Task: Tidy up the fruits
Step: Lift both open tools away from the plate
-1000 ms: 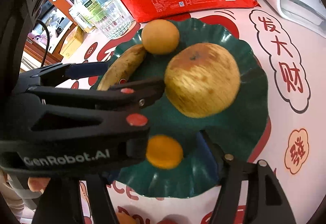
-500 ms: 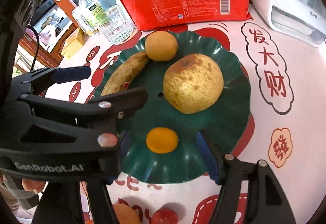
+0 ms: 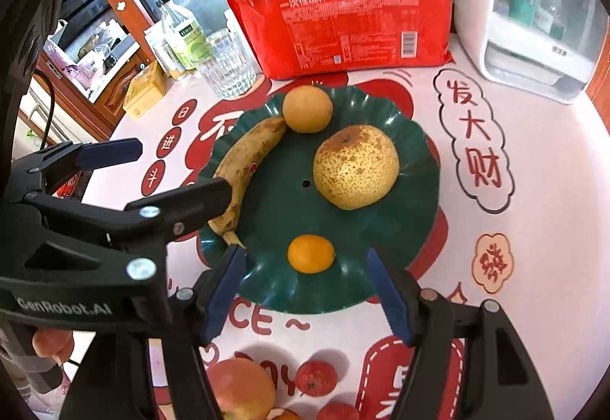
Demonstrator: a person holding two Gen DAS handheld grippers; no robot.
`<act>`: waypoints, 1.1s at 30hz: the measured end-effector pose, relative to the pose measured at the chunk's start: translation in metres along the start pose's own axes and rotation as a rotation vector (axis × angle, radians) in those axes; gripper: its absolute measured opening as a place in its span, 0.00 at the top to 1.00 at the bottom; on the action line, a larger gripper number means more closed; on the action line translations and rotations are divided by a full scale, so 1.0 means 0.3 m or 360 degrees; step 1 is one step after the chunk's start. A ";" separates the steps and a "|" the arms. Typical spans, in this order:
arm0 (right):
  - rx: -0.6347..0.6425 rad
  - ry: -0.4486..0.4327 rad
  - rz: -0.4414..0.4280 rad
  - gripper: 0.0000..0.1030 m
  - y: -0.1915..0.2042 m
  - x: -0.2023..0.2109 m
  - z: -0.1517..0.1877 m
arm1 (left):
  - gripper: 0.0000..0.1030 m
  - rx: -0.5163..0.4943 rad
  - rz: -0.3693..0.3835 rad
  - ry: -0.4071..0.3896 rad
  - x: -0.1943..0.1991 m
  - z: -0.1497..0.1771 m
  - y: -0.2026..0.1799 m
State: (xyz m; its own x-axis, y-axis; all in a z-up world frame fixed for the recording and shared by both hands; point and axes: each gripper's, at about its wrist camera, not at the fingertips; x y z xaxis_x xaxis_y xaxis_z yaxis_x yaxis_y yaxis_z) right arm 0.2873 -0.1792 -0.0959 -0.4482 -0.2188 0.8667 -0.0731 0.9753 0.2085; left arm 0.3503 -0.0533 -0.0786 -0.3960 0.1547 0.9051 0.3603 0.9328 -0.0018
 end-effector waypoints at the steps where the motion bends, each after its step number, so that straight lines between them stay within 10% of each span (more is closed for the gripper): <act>1: 0.0008 -0.0007 0.0001 0.35 0.005 0.014 0.000 | 0.01 0.0003 0.0000 -0.0007 0.013 0.002 0.000; 33: 0.0370 -0.0331 0.0080 0.35 0.156 0.521 0.330 | 0.01 0.0222 -0.0208 -0.0321 0.568 0.490 -0.063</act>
State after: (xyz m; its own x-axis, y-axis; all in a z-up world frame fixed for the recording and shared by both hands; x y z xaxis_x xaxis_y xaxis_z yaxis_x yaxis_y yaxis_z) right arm 0.1255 -0.1648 0.0044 -0.6272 -0.1826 0.7572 -0.2370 0.9708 0.0377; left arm 0.1518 0.0034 0.0132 -0.5966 0.0785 0.7987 0.1808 0.9828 0.0384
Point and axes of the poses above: each gripper's, at about its wrist camera, not at the fingertips, and x roughly against the way its jaws point, y to its left, z to its underside
